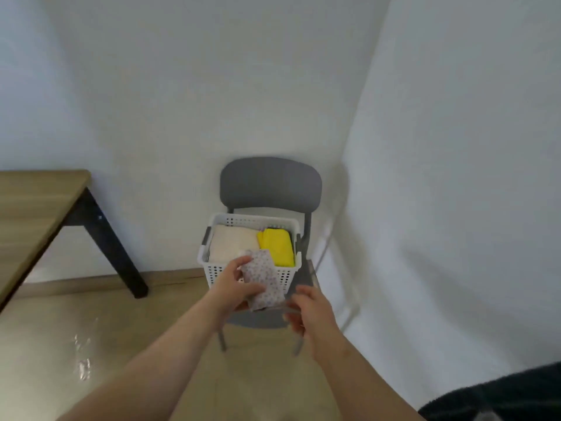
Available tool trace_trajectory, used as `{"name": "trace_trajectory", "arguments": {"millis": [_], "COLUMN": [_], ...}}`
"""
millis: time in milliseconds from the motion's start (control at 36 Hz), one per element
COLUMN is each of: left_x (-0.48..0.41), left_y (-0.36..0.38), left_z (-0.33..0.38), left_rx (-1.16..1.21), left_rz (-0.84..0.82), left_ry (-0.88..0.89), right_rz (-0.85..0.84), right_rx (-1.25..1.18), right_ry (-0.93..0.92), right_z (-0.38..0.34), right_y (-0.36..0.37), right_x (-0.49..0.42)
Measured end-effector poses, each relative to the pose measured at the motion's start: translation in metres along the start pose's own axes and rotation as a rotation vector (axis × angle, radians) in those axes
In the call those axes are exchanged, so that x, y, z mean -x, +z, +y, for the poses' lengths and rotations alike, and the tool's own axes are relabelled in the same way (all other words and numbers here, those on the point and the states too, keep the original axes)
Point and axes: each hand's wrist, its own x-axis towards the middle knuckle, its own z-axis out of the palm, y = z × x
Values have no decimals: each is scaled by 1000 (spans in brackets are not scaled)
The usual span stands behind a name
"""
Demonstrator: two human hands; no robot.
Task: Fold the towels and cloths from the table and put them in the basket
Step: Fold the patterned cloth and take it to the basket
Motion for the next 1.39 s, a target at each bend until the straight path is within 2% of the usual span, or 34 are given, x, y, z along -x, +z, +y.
{"name": "trace_trajectory", "arguments": {"millis": [306, 583, 889, 972, 1056, 1111, 1167, 1222, 1306, 1389], "left_x": [-122, -250, -315, -321, -325, -324, -325, -329, -333, -330], "left_y": [-23, -41, -53, -57, -53, -46, -42, -41, -41, -41], "left_z": [8, 2, -39, -52, -49, -36, -33, -35, -45, -59], "left_rx": [-158, -355, -299, -490, -1012, -1377, -1599, -1650, -1664, -1656], "left_rz": [114, -24, -168, -213, -231, -206, -185, -222, -363, -482], "left_ry": [-92, -184, -250, -260, -248, -173, 54, 278, 460, 470], "right_rz": [-95, 20, 184, 203, 211, 216, 213, 208, 214, 224], "right_rx": [116, 114, 40, 26, 39, 55, 72, 85, 109, 115], "right_ry": [173, 333, 494, 523, 546, 551, 555, 553, 545, 552], "right_z": [-30, -41, -23, -20, -18, -16, -15, -14, -12, -9], "right_y": [10, 47, 77, 81, 82, 82, 84, 85, 88, 88], "right_x": [-118, -218, -281, -287, -293, -296, -297, -297, -298, -299]}}
